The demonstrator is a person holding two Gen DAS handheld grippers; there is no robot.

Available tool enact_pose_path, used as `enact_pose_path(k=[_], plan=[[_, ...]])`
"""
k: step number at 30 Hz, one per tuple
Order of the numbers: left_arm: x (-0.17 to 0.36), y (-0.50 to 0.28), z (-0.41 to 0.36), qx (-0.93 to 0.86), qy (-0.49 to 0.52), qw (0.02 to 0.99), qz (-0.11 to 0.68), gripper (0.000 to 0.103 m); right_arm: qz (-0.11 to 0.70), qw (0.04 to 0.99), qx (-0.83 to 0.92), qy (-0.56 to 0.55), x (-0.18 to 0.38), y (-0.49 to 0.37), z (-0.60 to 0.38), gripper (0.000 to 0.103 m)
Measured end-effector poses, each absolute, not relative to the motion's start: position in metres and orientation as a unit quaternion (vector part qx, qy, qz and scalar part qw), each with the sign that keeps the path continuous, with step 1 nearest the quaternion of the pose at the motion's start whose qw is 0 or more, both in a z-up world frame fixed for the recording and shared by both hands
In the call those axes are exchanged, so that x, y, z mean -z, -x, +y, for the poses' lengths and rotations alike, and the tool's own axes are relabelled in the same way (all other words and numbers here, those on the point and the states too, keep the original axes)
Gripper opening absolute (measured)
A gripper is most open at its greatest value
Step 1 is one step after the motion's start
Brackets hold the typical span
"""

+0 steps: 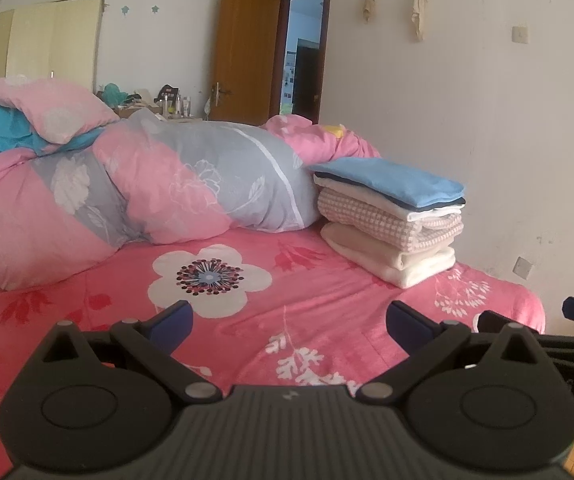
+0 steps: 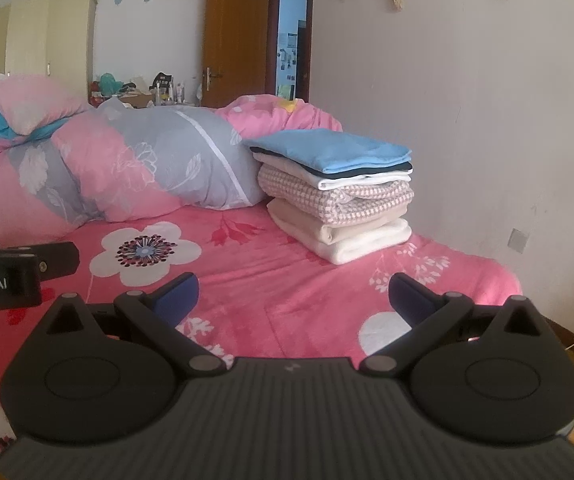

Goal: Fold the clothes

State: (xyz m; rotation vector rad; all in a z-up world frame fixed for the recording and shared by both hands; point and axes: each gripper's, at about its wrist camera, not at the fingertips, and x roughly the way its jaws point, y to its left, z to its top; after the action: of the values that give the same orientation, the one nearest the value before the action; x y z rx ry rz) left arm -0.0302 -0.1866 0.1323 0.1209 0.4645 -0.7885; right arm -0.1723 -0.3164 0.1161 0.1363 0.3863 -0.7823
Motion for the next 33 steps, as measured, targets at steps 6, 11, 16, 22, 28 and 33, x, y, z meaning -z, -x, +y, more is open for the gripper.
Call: enact_pose_path(k=[6,11,16,22,28,33], plan=[[-0.1288,0.0281,-0.1884,0.385,-0.06,0.89,0.237,0.103,0.187,0.903,0.38,-0.073,-0.117,0.173,-0.3153,0.102],[-0.1256,0.0269,-0.1883,0.392,-0.057,0.884,0.248,0.103,0.192,0.901,0.381,-0.08,-0.1164,0.1724,-0.3144,0.102],[-0.124,0.0253,-0.1889,0.394,-0.056,0.882,0.252,0.103,0.198,0.898,0.383,-0.083,-0.1147,0.1712,-0.3136,0.102],[-0.1225,0.0237,-0.1902,0.389,-0.055,0.882,0.259,0.103,0.199,0.897,0.385,-0.082,-0.1148,0.1703,-0.314,0.102],[-0.1224,0.0245,-0.1909,0.387,-0.056,0.883,0.258,0.103,0.197,0.896,0.388,-0.082,-0.1156,0.1727,-0.3121,0.102],[-0.1223,0.0269,-0.191,0.384,-0.06,0.886,0.253,0.103,0.195,0.897,0.389,-0.08,-0.1161,0.1746,-0.3115,0.102]])
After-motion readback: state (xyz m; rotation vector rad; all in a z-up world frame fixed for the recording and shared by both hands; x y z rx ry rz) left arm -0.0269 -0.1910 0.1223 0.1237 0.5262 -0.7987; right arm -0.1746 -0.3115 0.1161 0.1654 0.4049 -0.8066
